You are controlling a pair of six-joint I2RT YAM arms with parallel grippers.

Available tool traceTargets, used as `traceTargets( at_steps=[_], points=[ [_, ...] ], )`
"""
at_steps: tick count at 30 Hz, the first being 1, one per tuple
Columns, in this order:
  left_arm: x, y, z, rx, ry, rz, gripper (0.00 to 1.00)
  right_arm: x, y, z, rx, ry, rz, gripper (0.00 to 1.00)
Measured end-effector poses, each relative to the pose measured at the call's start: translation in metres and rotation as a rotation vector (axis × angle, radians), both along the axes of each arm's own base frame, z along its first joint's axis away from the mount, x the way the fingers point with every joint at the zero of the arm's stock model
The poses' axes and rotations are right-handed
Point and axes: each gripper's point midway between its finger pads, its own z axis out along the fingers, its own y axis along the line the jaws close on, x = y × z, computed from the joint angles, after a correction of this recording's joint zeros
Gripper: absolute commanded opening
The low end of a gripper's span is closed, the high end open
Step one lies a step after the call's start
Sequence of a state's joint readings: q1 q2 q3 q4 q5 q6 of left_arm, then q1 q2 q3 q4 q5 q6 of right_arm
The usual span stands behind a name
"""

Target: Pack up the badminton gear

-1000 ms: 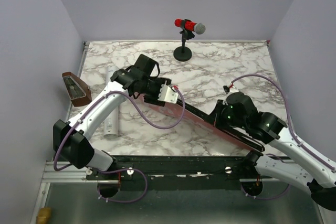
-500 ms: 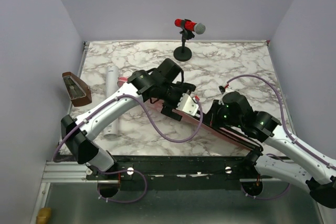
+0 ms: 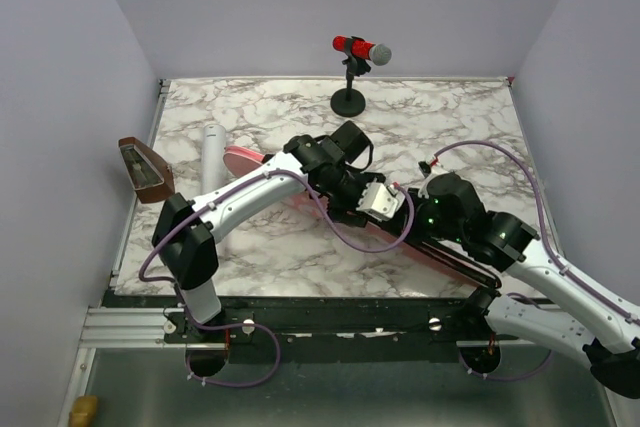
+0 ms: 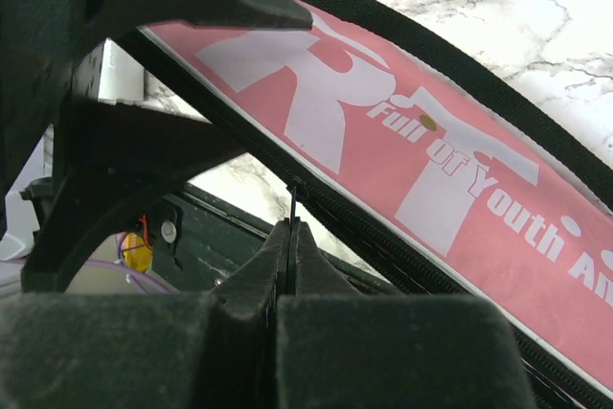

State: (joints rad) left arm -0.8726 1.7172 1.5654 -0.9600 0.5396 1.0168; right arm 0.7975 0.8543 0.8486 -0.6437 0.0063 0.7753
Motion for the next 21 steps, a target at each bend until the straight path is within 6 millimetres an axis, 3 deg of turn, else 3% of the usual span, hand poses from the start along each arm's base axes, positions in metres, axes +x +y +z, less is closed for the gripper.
traceTargets(
  at_steps=[1, 2, 13, 21],
  points=[
    [0.001, -0.001, 0.001, -0.002, -0.001, 0.001, 0.15, 0.000, 0.000, 0.001, 0.002, 0.000, 0.000, 0.00],
    [0.002, -0.002, 0.002, -0.005, -0.002, 0.002, 0.00, 0.000, 0.000, 0.001, 0.003, 0.000, 0.000, 0.00],
    [0.005, -0.004, 0.008, -0.015, -0.013, -0.002, 0.00, 0.006, -0.008, 0.006, -0.002, -0.038, -0.048, 0.00],
    [0.024, 0.014, 0.022, -0.039, -0.072, 0.016, 0.00, 0.013, -0.018, 0.019, 0.003, -0.087, -0.116, 0.00]
  ],
)
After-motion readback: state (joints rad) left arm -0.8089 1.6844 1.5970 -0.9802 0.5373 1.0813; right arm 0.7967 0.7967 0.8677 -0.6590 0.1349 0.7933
